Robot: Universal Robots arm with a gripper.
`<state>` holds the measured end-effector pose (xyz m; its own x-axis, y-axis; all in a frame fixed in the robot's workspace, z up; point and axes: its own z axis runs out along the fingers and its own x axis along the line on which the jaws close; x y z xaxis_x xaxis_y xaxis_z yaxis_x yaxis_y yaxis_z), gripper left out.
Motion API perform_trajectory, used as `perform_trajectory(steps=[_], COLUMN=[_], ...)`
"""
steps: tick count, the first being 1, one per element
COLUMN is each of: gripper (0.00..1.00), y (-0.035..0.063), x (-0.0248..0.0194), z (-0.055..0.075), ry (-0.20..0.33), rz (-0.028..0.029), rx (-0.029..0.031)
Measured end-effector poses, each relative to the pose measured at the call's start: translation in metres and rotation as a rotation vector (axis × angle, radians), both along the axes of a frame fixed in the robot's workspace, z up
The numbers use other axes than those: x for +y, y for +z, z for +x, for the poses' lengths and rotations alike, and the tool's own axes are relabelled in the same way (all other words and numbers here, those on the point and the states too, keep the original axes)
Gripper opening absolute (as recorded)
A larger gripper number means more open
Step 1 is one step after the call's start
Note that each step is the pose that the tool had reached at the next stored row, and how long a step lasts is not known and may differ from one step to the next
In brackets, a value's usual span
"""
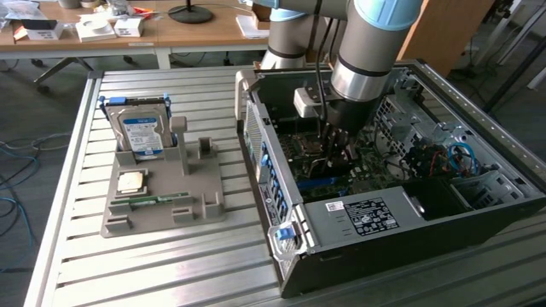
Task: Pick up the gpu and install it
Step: 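Insert the gpu into the slot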
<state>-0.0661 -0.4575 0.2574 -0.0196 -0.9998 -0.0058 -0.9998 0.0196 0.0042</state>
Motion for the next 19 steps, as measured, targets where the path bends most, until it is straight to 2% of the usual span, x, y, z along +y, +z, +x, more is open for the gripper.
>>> perform_trajectory(steps=[19], gripper=[0.27], y=[-0.0025], x=[0.0], z=[0.0], ry=[-0.001], rz=[0.0007], rx=[0.0])
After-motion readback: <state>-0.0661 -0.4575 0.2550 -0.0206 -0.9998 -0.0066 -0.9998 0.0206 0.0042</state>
